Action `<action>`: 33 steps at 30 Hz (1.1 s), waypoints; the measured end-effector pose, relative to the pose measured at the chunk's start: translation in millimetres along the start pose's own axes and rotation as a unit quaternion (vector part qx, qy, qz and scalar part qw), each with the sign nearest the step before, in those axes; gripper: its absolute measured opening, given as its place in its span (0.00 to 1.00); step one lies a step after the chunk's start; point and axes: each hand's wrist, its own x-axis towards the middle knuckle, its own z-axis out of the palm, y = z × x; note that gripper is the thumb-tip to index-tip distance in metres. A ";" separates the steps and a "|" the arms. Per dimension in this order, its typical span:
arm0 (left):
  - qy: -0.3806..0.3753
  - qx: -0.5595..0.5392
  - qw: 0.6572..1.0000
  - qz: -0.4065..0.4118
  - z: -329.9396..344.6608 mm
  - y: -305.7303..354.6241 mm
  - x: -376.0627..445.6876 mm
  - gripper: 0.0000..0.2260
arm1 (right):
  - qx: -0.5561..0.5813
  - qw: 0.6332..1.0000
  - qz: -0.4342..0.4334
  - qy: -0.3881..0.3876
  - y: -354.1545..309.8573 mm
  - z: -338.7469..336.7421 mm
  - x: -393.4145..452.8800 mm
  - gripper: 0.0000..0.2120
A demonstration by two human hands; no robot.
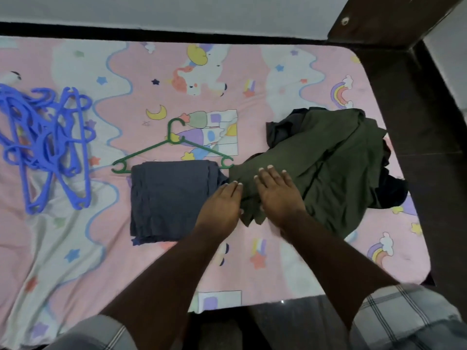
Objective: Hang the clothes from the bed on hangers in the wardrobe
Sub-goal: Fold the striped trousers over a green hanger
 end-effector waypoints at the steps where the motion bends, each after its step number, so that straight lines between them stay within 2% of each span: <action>1: -0.012 0.005 1.000 -0.011 7.6 6.2 12.9 0.32 | -0.009 1.000 -0.013 -0.006 8.6 1.5 8.3 0.32; 4: -0.052 0.031 0.997 -0.039 33.0 18.4 50.2 0.38 | -0.028 0.998 -0.057 -0.030 28.3 9.2 35.3 0.37; 6: -0.077 0.053 0.995 -0.046 51.9 20.0 70.6 0.38 | -0.040 0.995 -0.080 -0.048 37.1 18.8 52.2 0.38; 8: -0.104 0.055 0.991 -0.060 72.8 20.3 86.3 0.38 | -0.054 0.992 -0.095 -0.060 44.1 31.2 63.7 0.34; 11: -0.138 0.063 0.984 -0.097 93.9 30.5 97.5 0.43 | -0.055 0.990 -0.099 -0.079 54.9 51.8 68.3 0.27; 15: -0.182 0.093 0.970 -0.132 97.9 67.4 108.3 0.40 | -0.041 0.989 -0.082 -0.113 74.3 69.3 64.6 0.27; 17: -0.195 0.089 0.969 -0.126 103.8 84.2 111.9 0.43 | -0.032 0.989 -0.074 -0.122 88.8 75.3 60.2 0.28; 18: -0.189 0.081 0.971 -0.118 110.7 91.1 113.1 0.41 | -0.033 0.989 -0.069 -0.128 97.6 77.5 55.8 0.28; 21: -0.179 0.041 0.977 -0.113 133.1 115.3 120.3 0.29 | -0.043 0.988 -0.056 -0.137 129.1 82.5 38.6 0.28; 26: -0.224 -0.010 0.973 -0.050 156.1 166.8 128.8 0.32 | -0.050 0.987 -0.026 -0.153 183.1 91.3 3.8 0.28; 29: -0.221 -0.034 0.974 -0.025 146.8 177.1 122.2 0.39 | -0.044 0.984 -0.001 -0.174 192.4 89.3 -12.5 0.29; 32: -0.230 -0.051 0.970 -0.051 106.2 165.0 107.3 0.32 | -0.009 0.979 0.004 -0.203 167.9 65.7 -13.9 0.25; 33: -0.209 -0.060 0.974 -0.064 92.2 156.7 101.6 0.31 | 0.011 0.981 0.011 -0.193 154.8 54.3 -10.4 0.20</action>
